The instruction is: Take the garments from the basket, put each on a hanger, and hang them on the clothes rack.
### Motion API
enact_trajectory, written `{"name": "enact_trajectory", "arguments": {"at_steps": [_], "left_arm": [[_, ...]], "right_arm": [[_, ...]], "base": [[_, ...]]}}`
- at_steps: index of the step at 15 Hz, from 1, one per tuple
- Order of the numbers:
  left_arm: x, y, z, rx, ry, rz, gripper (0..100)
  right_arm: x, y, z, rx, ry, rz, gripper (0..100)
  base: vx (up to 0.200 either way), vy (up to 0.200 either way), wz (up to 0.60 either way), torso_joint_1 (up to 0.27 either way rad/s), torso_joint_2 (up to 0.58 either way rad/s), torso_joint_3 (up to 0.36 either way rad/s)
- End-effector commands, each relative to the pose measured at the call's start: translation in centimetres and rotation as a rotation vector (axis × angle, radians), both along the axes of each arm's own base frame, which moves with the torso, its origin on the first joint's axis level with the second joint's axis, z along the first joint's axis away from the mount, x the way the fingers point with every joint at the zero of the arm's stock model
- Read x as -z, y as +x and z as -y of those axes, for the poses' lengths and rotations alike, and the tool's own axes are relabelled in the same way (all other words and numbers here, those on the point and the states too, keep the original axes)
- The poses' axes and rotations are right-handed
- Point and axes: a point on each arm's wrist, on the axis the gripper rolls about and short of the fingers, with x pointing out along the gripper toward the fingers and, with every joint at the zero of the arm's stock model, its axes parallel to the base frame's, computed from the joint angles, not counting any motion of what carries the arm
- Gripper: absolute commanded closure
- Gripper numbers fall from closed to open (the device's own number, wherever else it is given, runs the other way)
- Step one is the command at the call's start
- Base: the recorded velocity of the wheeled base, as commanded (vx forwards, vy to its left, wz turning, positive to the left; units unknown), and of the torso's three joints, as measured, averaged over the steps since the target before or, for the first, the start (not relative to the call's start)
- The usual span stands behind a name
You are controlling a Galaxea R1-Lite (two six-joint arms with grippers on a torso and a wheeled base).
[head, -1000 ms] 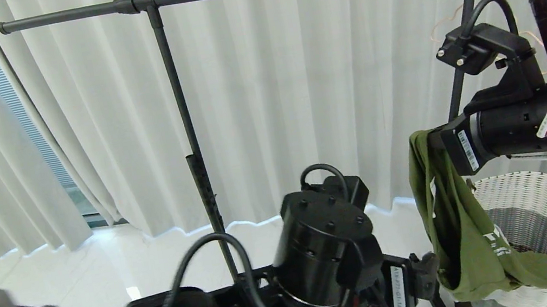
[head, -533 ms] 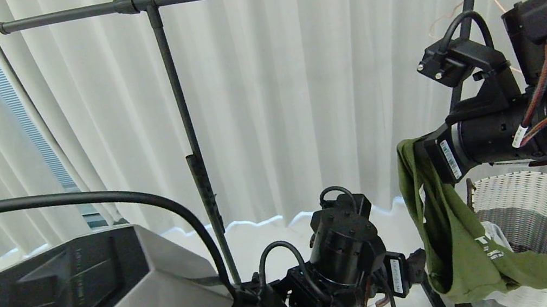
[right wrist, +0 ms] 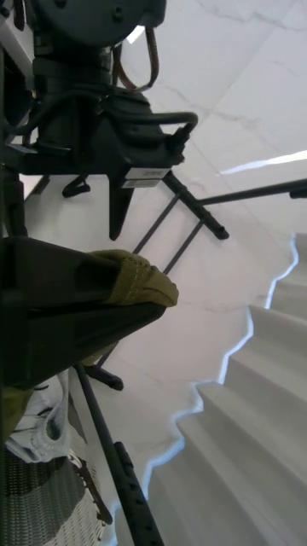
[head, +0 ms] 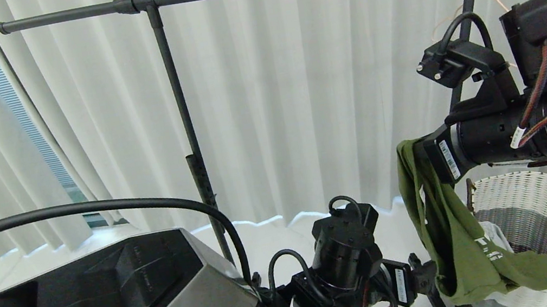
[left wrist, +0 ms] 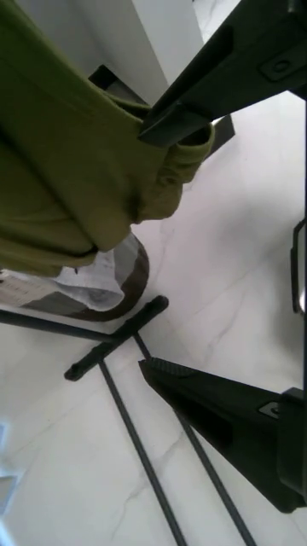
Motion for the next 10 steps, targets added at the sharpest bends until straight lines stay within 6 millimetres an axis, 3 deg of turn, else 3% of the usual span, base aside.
{"name": "enact_trajectory", "arguments": {"at_steps": [1,6,8,10], "left_arm": [[-0.8,-0.1,-0.3,-0.002,-0.026,0.018,0],[-2.0,0.2,0.4,0.037,-0.118,0.067,0],[-1.7,0.3,0.3,0.034,-0.112,0.062,0],[-0.3,1.7,0.4,0.0,-0.097,0.054,0]], "right_arm": [[-0.1,-0.1,0.0,-0.002,0.004,0.005,100],[-0.4,0.0,-0.1,-0.005,0.022,0.025,100],[-0.3,-0.1,-0.1,-0.003,0.02,0.024,100],[-0.5,-0.2,0.0,-0.006,0.024,0.027,100]], "base": [[0.0,0.0,0.0,0.0,0.0,0.0],[0.0,0.0,0.0,0.0,0.0,0.0],[0.0,0.0,0.0,0.0,0.0,0.0],[0.0,0.0,0.0,0.0,0.0,0.0]]}}
